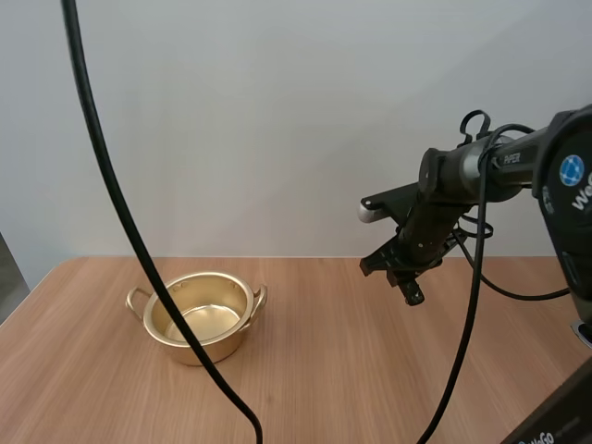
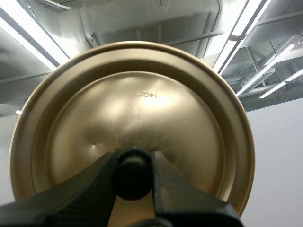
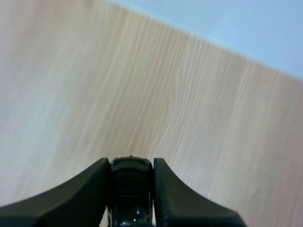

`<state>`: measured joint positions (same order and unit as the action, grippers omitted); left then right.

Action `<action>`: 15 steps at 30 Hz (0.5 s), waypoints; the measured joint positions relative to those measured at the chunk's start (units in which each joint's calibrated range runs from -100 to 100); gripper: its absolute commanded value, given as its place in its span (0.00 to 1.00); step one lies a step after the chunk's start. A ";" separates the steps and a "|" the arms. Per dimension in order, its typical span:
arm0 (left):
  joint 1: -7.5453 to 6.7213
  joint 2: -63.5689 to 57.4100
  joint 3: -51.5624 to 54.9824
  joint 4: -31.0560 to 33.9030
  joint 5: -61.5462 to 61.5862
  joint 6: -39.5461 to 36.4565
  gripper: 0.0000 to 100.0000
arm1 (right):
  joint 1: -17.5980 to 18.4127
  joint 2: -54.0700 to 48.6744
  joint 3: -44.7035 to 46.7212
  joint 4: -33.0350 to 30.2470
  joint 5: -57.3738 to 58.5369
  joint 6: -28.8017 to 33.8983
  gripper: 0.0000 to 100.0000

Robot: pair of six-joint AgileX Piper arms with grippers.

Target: Open the pot, put the car inside, and close it

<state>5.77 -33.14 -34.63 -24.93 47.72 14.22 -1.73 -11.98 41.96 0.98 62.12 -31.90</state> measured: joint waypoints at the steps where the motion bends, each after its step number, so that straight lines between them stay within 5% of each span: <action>1: 0.00 0.00 0.00 0.00 0.00 0.00 0.00 | 0.00 -1.37 -0.70 0.72 0.00 -0.77 0.00; 5: 0.00 0.00 0.00 0.00 1.86 0.00 0.00 | 0.00 -5.48 -3.15 3.32 0.85 -3.52 0.00; 8: 0.00 0.00 0.00 0.00 1.91 0.60 0.00 | 0.00 -14.30 -14.49 13.81 8.82 -10.31 0.00; 15: 0.00 0.00 0.00 0.00 2.87 0.88 0.00 | 0.00 -16.32 -27.97 18.91 13.93 -10.32 0.00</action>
<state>5.77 -33.14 -34.63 -24.93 50.59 15.09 -1.73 -28.30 13.99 19.89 76.06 -42.21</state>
